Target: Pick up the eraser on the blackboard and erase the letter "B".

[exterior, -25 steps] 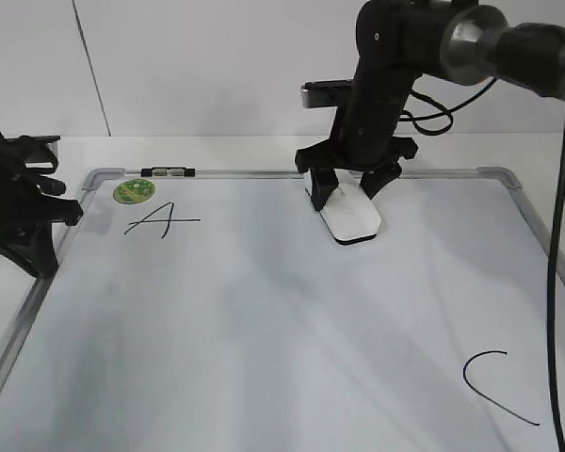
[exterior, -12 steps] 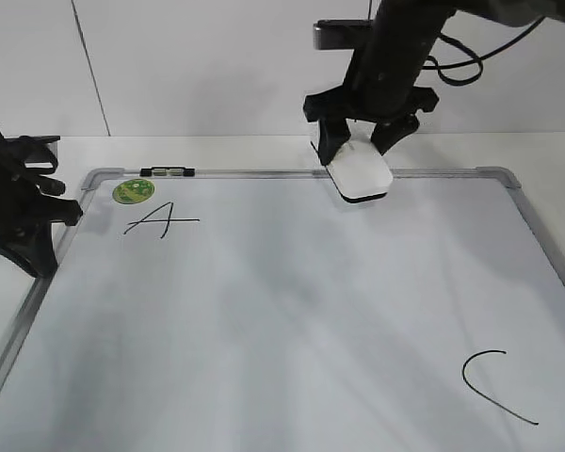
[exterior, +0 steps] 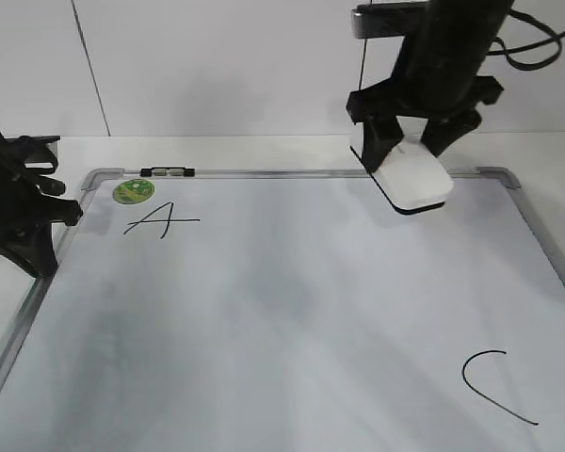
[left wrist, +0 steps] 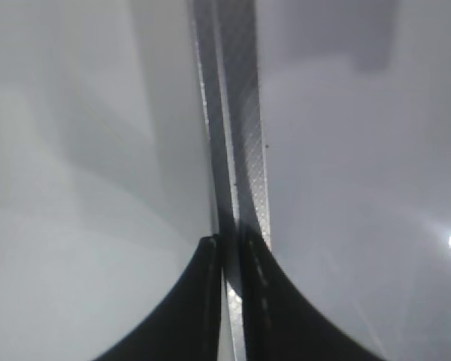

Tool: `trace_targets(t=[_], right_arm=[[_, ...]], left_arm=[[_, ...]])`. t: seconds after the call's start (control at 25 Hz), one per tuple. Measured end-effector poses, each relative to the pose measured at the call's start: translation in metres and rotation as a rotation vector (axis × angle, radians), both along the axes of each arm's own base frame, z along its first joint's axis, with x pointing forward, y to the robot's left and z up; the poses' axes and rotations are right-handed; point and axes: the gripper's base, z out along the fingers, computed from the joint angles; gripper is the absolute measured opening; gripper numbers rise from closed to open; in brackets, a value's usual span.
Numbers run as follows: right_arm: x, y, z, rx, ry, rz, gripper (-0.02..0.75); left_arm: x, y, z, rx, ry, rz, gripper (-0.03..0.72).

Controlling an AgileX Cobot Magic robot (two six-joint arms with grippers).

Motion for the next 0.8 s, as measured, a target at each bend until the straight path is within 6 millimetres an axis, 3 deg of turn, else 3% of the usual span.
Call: trace_targets(t=[0.4,0.8], right_arm=[[-0.041,-0.085,-0.008,-0.039,0.112,-0.18,0.553],[-0.044,-0.14,-0.017,-0.038,0.148,-0.318,0.553]], left_arm=[[0.0,0.0,0.0,-0.001,0.0,0.001,0.025],[0.0,0.0,0.0,-0.005,0.0,0.003,0.025]])
